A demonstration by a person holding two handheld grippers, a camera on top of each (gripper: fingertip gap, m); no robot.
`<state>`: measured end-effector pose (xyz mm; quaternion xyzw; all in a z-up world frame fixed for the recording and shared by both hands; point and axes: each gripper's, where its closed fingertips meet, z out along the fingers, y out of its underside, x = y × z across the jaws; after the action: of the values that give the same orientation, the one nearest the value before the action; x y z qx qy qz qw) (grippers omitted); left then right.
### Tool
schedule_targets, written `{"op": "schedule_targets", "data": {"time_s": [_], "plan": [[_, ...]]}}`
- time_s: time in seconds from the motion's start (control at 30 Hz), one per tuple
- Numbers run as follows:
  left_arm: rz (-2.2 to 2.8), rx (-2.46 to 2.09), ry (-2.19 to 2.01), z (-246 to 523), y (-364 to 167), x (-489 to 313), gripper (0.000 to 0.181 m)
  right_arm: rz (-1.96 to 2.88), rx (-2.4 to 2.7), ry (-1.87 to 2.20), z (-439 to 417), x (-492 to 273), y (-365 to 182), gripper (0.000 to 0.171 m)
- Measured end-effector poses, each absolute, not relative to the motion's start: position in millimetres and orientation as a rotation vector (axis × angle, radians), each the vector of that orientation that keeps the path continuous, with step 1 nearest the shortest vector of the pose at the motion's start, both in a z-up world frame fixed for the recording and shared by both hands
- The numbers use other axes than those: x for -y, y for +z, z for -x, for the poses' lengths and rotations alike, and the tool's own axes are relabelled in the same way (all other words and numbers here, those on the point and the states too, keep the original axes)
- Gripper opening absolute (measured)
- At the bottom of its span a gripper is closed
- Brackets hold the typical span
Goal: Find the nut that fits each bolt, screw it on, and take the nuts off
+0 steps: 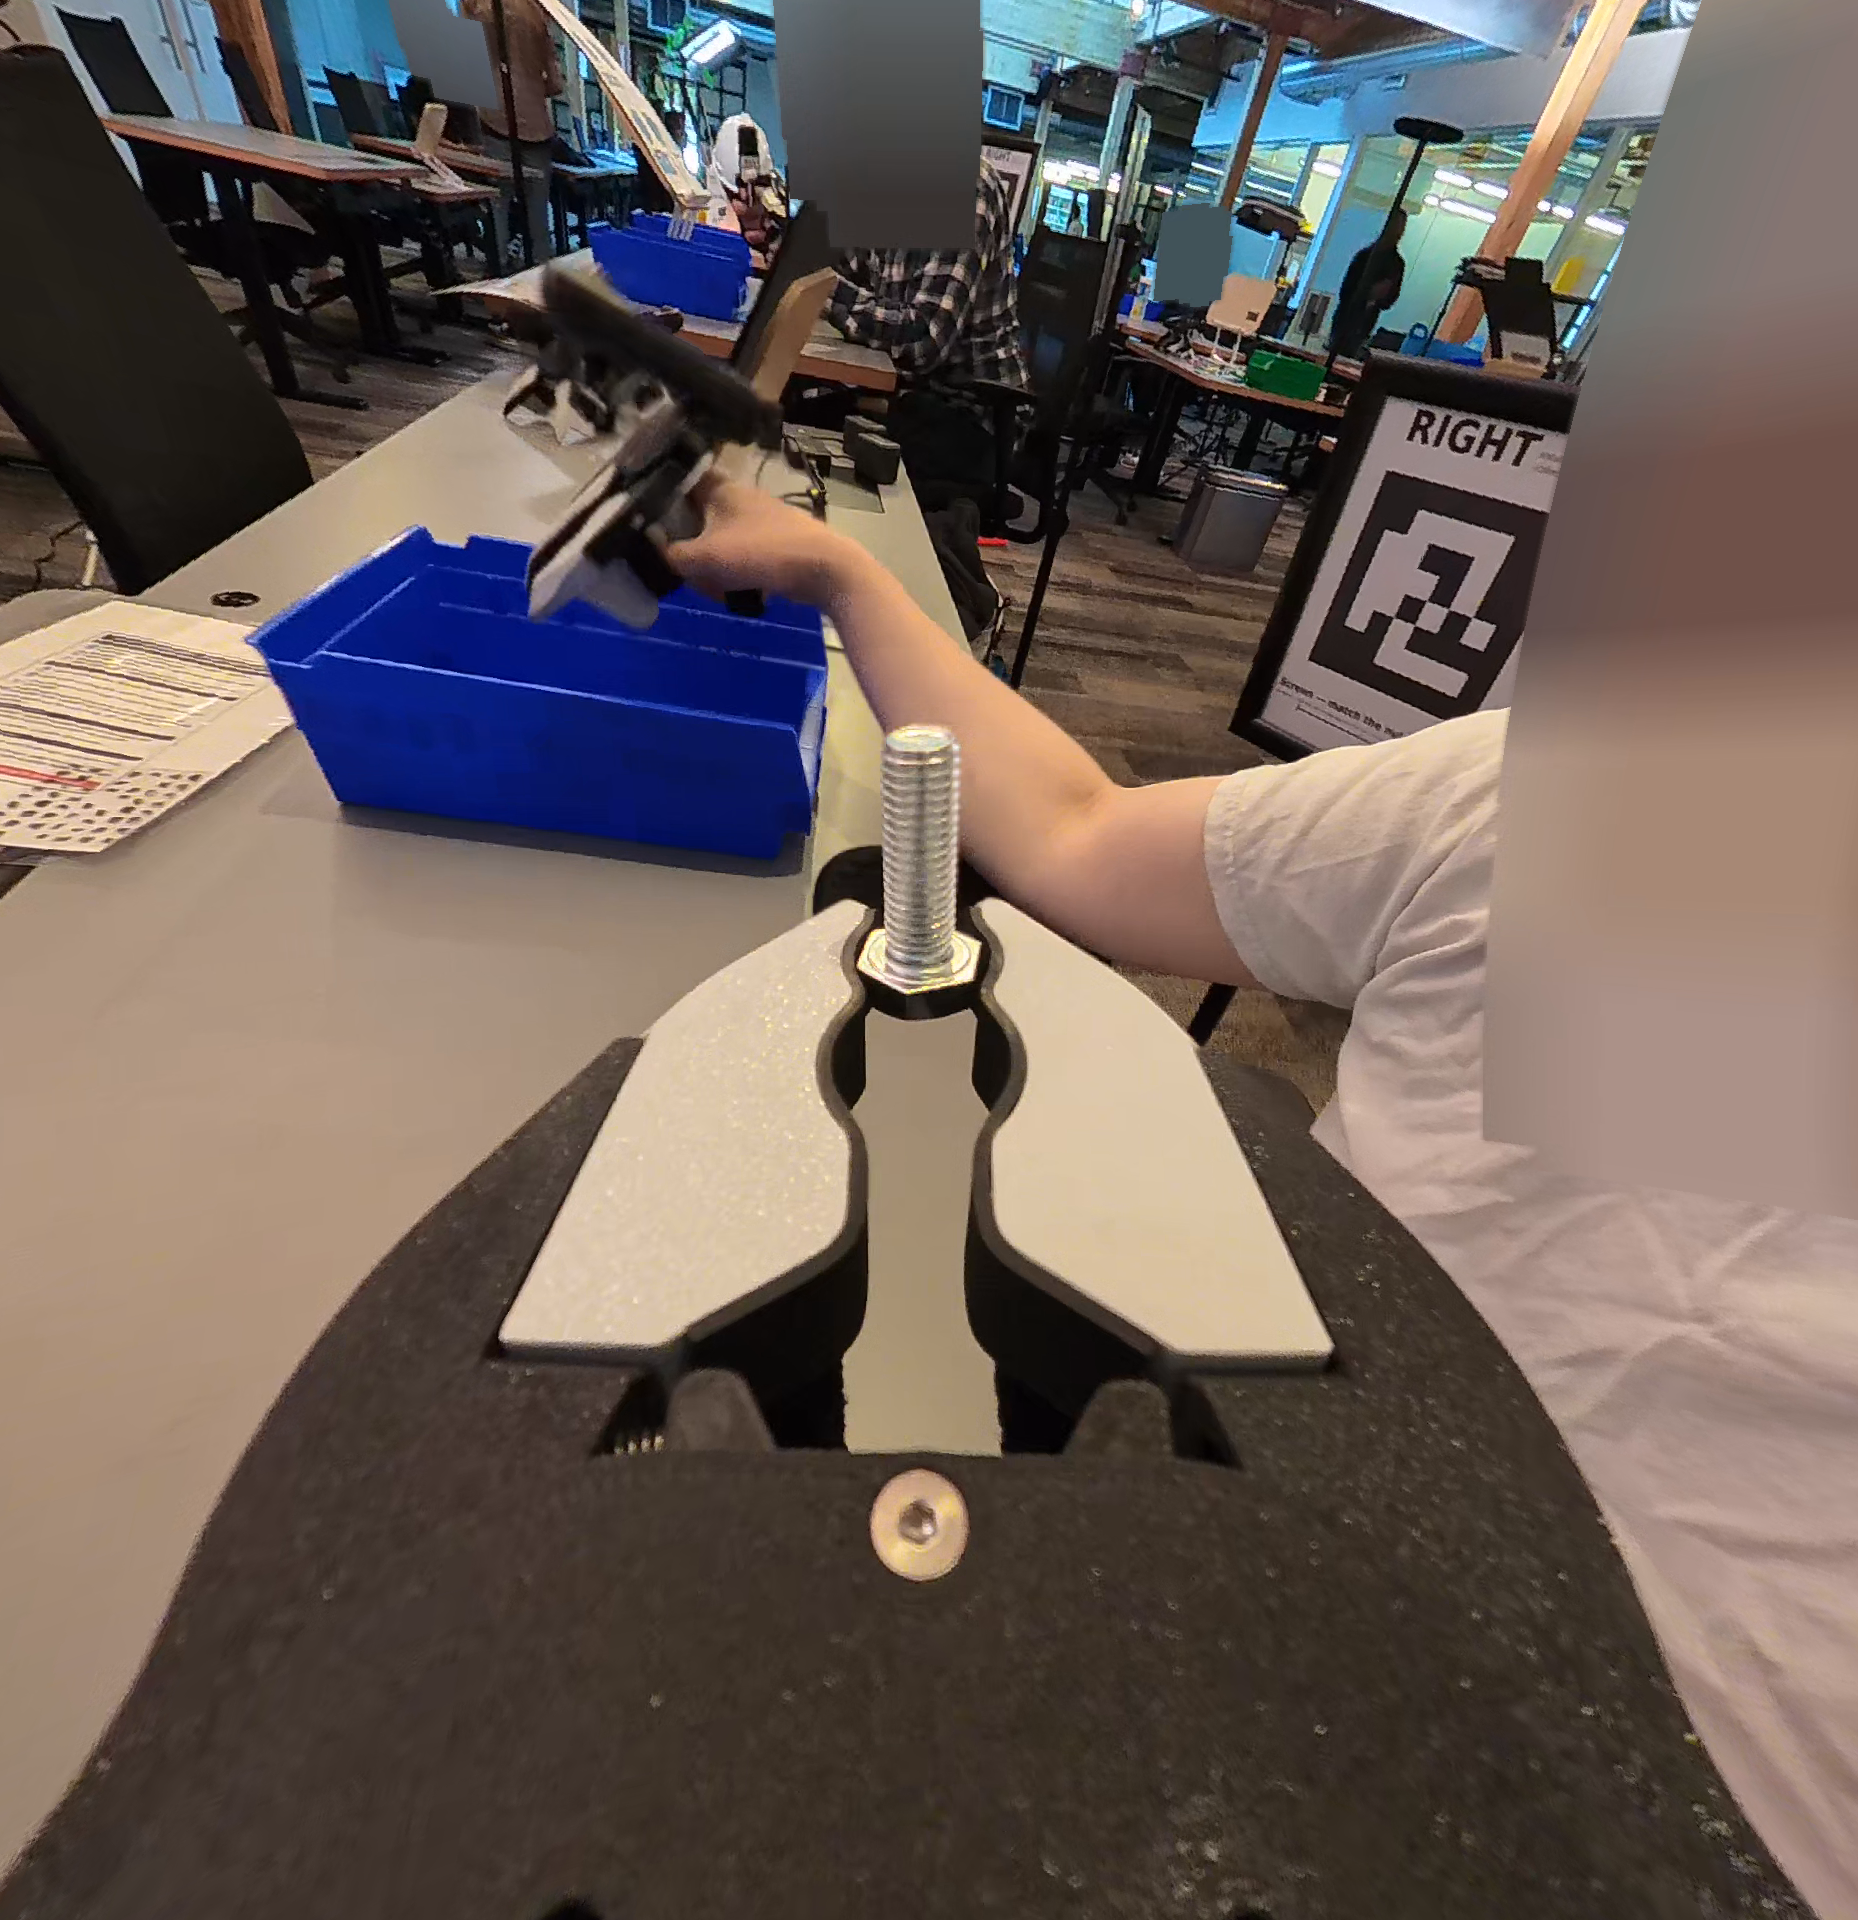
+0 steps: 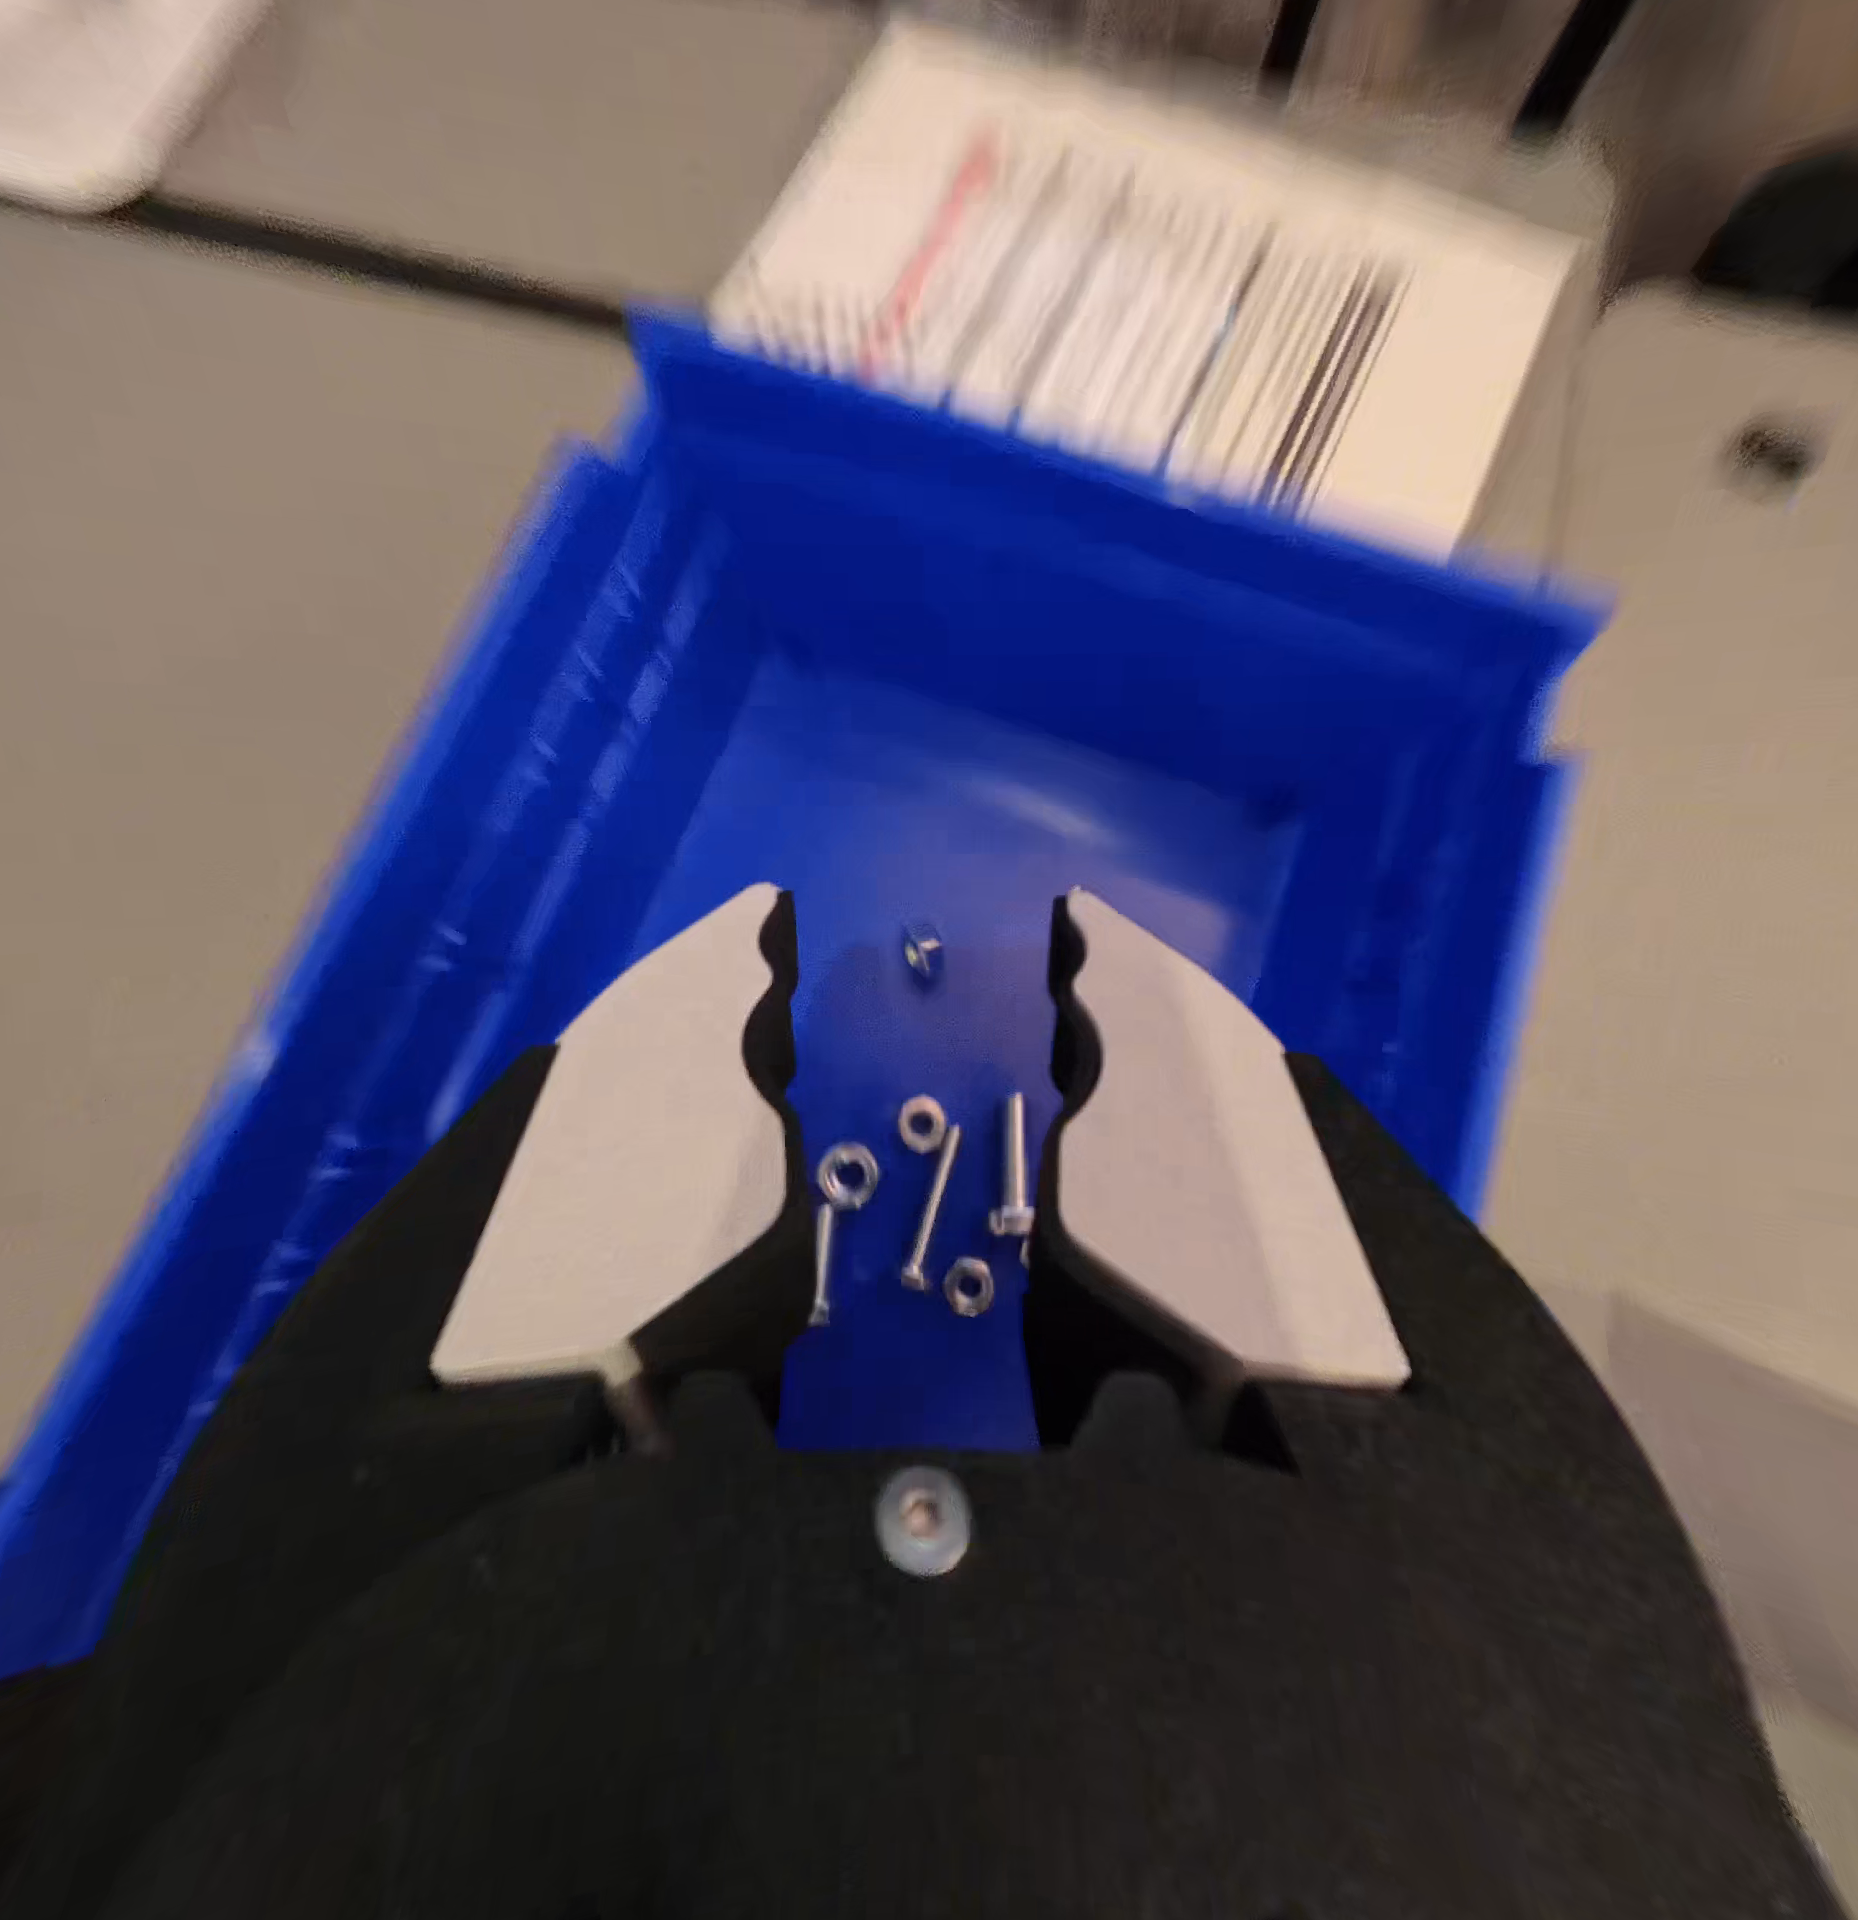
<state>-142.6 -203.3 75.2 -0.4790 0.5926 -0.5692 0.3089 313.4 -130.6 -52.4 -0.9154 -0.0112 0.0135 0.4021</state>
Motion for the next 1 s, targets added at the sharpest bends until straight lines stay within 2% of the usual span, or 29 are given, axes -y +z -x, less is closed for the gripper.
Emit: {"op": "schedule_targets", "data": {"time_s": [0.1, 0.2, 0.27, 0.33, 0.4, 0.53, 0.73, 0.8, 0.83, 0.9, 0.93, 1.0], "plan": [[1.273, -1.520, -1.459, 140.7, 75.8, 194.0, 0.015, 1.984, 0.168, 0.044, -264.4, 127.4, 44.1, 0.046], [1.287, -1.466, -1.426, 138.3, 75.3, 183.6, 0.015, 1.629, 0.382, 0.316, -158.2, 131.5, 131.2, 0.044], [1.310, -1.428, -1.413, 136.8, 74.0, 176.4, 0.015, 1.410, 0.525, 0.546, -80.6, 141.9, 171.8, 0.041], [1.329, -1.399, -1.411, 136.1, 72.9, 171.4, 0.015, 1.231, 0.659, 0.785, -8.6, 157.5, 190.5, 0.037], [1.340, -1.387, -1.411, 135.9, 72.0, 168.9, 0.015, 1.180, 0.775, 0.964, 50.5, 166.3, 182.7, 0.037], [1.330, -1.396, -1.406, 136.3, 72.8, 170.2, 0.015, 1.262, 0.895, 1.039, 124.5, 158.5, 140.0, 0.036], [1.313, -1.437, -1.384, 134.9, 70.0, 174.7, 0.015, 1.366, 1.004, 1.073, 167.6, 159.2, 102.0, 0.035], [1.309, -1.448, -1.388, 134.0, 69.3, 176.8, 0.015, 1.381, 1.027, 1.066, 171.5, 159.0, 95.5, 0.024], [1.308, -1.452, -1.390, 133.7, 68.8, 177.7, 0.015, 1.359, 1.056, 1.085, 173.0, 163.3, 95.2, 0.009], [1.289, -1.442, -1.395, 133.7, 71.2, 177.8, 0.015, 1.342, 1.056, 1.082, 172.7, 164.1, 97.3, 0.009], [1.278, -1.431, -1.401, 134.2, 73.6, 177.5, 0.018, 1.344, 1.055, 1.082, 171.3, 164.7, 99.0, 0.009], [1.280, -1.402, -1.405, 135.7, 78.8, 174.9, 0.038, 1.355, 1.065, 1.059, 160.8, 167.2, 107.8, 0.009]]}}
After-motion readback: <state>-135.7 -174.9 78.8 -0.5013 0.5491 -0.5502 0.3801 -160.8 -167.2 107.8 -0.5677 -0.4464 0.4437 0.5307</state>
